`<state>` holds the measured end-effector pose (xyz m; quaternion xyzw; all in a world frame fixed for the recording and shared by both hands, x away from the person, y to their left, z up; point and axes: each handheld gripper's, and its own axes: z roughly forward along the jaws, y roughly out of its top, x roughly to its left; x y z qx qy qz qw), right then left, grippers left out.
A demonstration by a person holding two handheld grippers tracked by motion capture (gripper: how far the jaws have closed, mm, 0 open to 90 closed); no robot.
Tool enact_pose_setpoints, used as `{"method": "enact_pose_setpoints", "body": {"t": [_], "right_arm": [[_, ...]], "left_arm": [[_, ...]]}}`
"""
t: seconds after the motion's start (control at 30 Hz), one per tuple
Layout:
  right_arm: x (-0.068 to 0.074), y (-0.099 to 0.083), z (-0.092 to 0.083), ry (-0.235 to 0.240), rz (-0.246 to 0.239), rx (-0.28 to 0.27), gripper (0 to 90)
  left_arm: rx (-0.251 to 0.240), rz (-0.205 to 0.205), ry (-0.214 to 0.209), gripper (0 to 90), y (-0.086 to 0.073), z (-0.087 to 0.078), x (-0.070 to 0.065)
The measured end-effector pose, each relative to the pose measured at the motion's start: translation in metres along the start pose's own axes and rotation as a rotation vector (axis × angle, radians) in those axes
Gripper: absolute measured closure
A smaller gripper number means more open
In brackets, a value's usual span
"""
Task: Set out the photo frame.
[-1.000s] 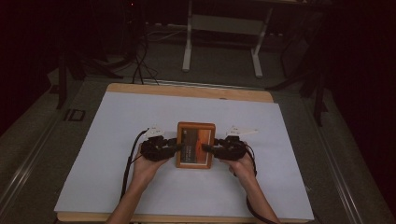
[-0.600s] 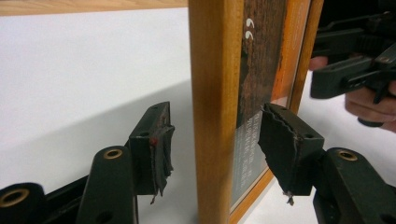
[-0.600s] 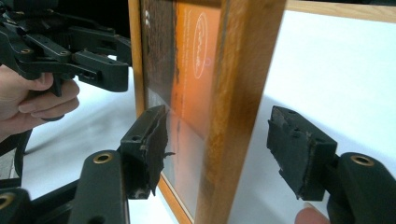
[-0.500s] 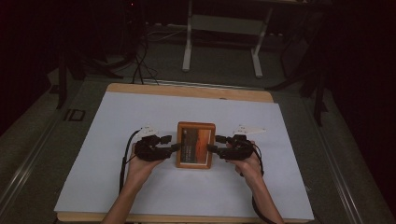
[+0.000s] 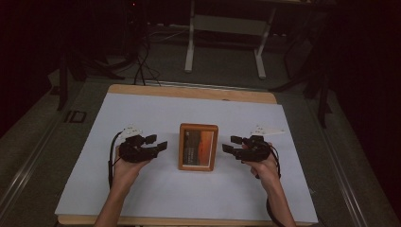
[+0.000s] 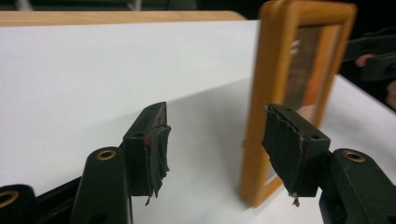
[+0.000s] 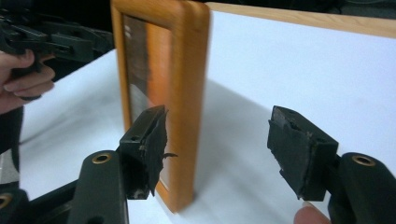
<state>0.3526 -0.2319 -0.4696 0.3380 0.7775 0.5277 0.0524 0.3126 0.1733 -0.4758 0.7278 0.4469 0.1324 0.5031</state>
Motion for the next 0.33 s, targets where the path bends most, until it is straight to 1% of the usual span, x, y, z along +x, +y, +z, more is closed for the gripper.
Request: {"method": "enact_pose_setpoints", "body": {"t": [0.07, 0.1, 0.13, 0.17, 0.2, 0.23, 0.3, 0.33], "right_arm": [[-0.004, -0.002, -0.002, -0.015, 0.011, 0.002, 37.0], [-0.005, -0.003, -0.003, -0.02, 0.015, 0.003, 37.0], [-0.005, -0.003, -0.003, -0.02, 0.015, 0.003, 37.0], [-0.008, -0.004, -0.003, -0.04, 0.011, 0.015, 36.9], [-0.009, -0.005, -0.003, -0.052, 0.007, 0.022, 36.8], [-0.011, -0.006, -0.003, -0.063, 0.003, 0.03, 36.4], [-0.014, -0.008, -0.002, -0.092, -0.007, 0.043, 35.2], [-0.014, -0.008, -0.002, -0.092, -0.007, 0.043, 35.2]], "left_arm": [[0.024, 0.017, 0.048, 40.7, -0.003, 0.001, 0.004], [0.034, 0.016, 0.059, 40.5, -0.005, 0.002, 0.006], [0.034, 0.016, 0.059, 40.5, -0.005, 0.002, 0.006], [0.047, 0.0, 0.07, 40.5, -0.009, 0.004, 0.011], [0.047, 0.0, 0.07, 40.5, -0.009, 0.004, 0.011], [0.064, -0.014, 0.095, 40.5, -0.013, 0.007, 0.015], [0.098, -0.007, 0.142, 40.5, -0.018, 0.011, 0.019], [0.098, -0.007, 0.142, 40.4, -0.018, 0.011, 0.019]]}}
